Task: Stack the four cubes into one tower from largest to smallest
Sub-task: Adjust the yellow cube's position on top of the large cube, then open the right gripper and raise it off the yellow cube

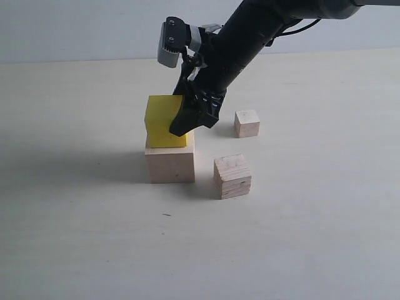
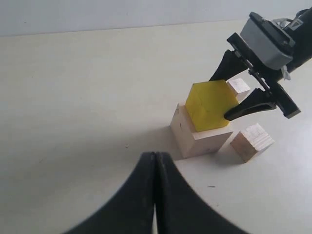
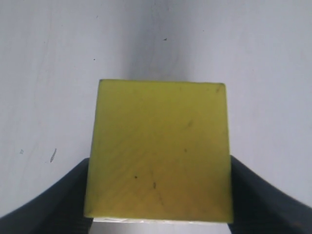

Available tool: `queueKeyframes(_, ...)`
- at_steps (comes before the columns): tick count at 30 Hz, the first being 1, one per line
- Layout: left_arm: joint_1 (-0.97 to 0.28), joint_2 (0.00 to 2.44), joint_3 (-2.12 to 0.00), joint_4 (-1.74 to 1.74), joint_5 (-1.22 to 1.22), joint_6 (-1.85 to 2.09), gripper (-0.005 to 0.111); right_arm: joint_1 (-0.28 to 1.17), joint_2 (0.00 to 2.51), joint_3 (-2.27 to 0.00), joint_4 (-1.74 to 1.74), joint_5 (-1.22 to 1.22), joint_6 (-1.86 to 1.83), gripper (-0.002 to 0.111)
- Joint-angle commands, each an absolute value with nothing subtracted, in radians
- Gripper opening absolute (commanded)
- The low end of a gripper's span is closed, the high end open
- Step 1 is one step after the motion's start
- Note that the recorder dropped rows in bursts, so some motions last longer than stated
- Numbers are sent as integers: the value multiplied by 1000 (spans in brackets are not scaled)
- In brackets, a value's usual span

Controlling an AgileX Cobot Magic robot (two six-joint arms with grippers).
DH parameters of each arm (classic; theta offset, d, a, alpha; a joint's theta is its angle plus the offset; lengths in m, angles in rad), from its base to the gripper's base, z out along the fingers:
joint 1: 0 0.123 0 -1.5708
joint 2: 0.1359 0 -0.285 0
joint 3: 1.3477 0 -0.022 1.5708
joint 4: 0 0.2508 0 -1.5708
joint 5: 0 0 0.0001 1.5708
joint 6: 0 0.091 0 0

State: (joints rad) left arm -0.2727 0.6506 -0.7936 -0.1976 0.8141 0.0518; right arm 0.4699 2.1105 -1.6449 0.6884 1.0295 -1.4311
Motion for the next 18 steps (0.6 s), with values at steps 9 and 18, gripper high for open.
queueKeyframes(9, -278, 652, -792, -193, 815, 53, 0, 466, 2109, -1642, 688, 1015, -1438, 79)
queueKeyframes(18, -278, 652, -792, -193, 815, 53, 0, 466, 2101, -1642, 688, 1021, -1401, 79)
